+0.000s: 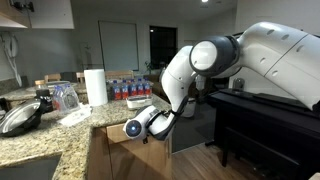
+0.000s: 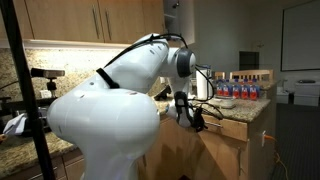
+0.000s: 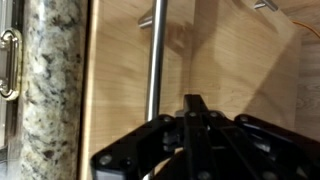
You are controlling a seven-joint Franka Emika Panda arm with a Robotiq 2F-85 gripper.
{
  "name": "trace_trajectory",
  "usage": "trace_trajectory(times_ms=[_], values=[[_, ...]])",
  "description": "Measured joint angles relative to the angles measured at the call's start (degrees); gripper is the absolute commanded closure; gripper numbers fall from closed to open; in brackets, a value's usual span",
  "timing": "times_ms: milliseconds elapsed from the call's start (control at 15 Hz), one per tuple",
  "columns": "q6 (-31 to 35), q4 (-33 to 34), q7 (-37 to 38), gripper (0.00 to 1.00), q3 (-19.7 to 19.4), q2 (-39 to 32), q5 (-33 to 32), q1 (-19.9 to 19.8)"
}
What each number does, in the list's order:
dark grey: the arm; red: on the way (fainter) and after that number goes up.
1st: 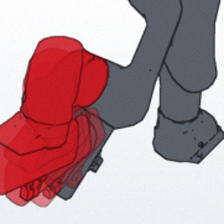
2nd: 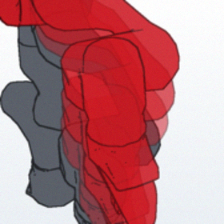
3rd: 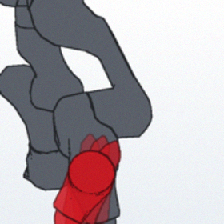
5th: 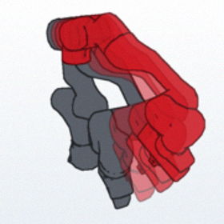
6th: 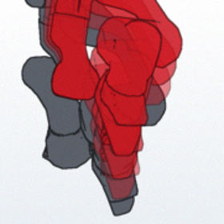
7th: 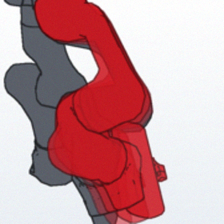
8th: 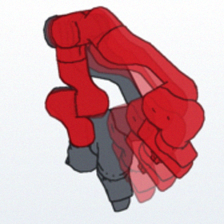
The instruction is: Close the drawer
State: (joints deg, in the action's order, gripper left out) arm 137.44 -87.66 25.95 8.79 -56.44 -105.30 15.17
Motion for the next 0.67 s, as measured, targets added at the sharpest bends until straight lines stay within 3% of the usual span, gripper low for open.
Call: trace_trajectory(times_ms=[667], values=[[0.0, 5.9, -0.4, 0.96, 0.2, -2.0, 1.0, 0.1]])
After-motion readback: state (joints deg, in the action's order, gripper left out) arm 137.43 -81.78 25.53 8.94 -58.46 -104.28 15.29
